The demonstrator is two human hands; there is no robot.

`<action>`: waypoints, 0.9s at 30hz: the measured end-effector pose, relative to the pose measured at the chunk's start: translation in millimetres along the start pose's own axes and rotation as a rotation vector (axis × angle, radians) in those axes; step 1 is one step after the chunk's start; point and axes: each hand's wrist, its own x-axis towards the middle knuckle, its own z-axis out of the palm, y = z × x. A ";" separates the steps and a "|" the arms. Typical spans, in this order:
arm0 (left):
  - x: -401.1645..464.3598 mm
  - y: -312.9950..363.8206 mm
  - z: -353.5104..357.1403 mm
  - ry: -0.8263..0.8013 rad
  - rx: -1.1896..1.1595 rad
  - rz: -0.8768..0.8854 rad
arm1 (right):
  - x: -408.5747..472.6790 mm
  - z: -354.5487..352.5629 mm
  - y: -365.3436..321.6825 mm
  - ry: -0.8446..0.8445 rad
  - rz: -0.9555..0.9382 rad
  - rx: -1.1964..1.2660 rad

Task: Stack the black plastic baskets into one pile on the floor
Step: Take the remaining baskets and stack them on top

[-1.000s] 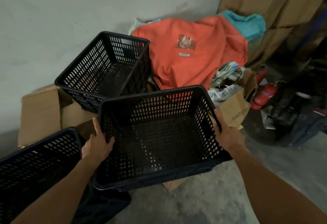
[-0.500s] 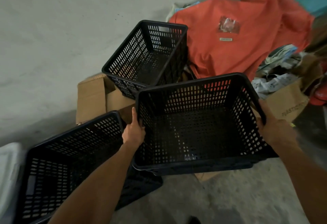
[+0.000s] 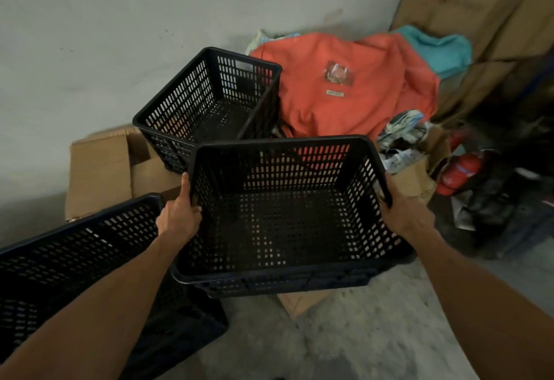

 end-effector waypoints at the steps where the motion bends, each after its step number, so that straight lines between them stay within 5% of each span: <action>1: 0.6 -0.4 -9.2 0.013 -0.006 0.009 | -3.6 -6.1 -3.1 0.016 0.004 -0.004; 16: -2.7 -32.6 -140.0 -0.018 -0.206 0.084 | -63.3 -153.8 -91.2 0.297 -0.057 -0.160; 27: 3.0 -166.1 -234.1 0.096 -0.101 0.089 | -120.1 -121.7 -226.1 0.246 -0.156 -0.082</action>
